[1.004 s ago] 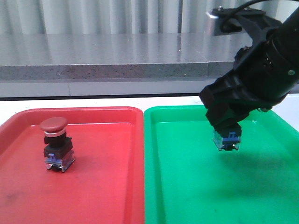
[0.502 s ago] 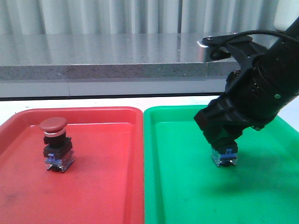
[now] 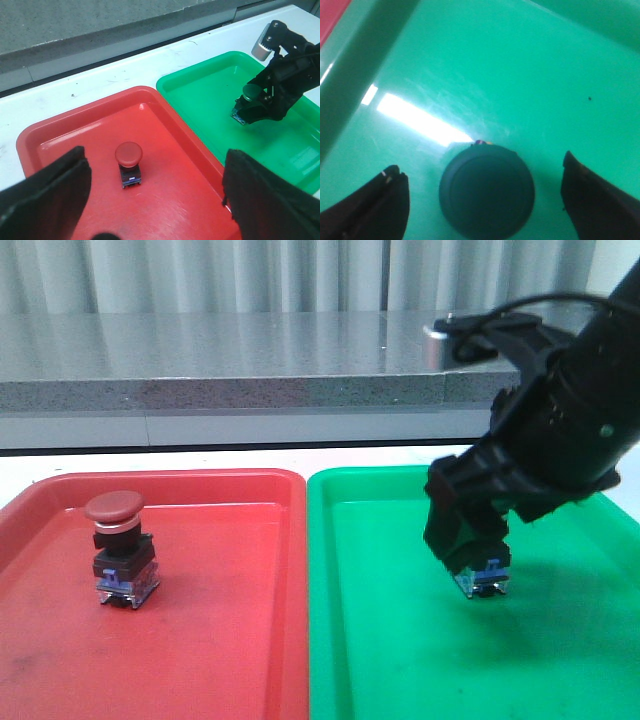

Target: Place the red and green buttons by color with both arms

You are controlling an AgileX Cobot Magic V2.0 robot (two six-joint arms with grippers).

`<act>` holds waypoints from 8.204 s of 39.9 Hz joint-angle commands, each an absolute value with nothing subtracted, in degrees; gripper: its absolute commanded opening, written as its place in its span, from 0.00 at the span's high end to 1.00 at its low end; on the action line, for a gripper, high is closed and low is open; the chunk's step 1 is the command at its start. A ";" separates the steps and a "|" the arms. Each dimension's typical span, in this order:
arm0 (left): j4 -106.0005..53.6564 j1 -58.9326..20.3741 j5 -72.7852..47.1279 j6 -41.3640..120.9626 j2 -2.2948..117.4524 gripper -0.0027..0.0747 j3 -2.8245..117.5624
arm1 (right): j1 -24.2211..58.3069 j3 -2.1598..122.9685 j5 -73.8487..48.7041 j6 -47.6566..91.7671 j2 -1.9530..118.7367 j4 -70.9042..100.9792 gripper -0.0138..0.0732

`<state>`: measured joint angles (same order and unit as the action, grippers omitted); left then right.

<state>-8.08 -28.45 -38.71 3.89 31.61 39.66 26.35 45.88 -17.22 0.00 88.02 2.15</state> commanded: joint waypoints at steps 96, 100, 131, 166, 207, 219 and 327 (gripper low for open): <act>-8.45 -29.48 -32.21 3.54 30.13 0.99 39.53 | 26.05 40.92 -40.60 -0.78 30.38 1.80 0.92; -8.56 -28.93 -27.06 3.54 26.95 0.99 35.31 | 26.05 40.92 -40.62 -0.78 30.38 1.80 0.92; -14.46 1.29 -2.06 3.54 -1.34 0.99 -1.71 | 26.05 40.92 -40.74 -0.78 30.38 1.80 0.92; 0.00 -3.57 0.00 -8.57 -1.34 0.99 -1.61 | 26.05 40.92 -40.65 -0.78 30.38 1.80 0.92; -1.03 -3.47 1.92 -6.58 -1.34 0.99 -1.61 | 26.05 40.92 -40.65 -0.78 30.38 1.80 0.92; -1.03 -3.47 1.92 -6.58 -1.34 0.99 -1.61 | 26.05 40.92 -40.65 -0.78 30.38 1.80 0.92; -1.03 -3.47 1.82 -6.58 -1.22 0.99 -1.61 | 3.40 -1.19 0.40 -0.86 -1.51 3.98 0.92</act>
<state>-0.53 -3.06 -2.71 -6.69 -0.29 -0.15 3.70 -1.54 -4.86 -0.88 -0.57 4.09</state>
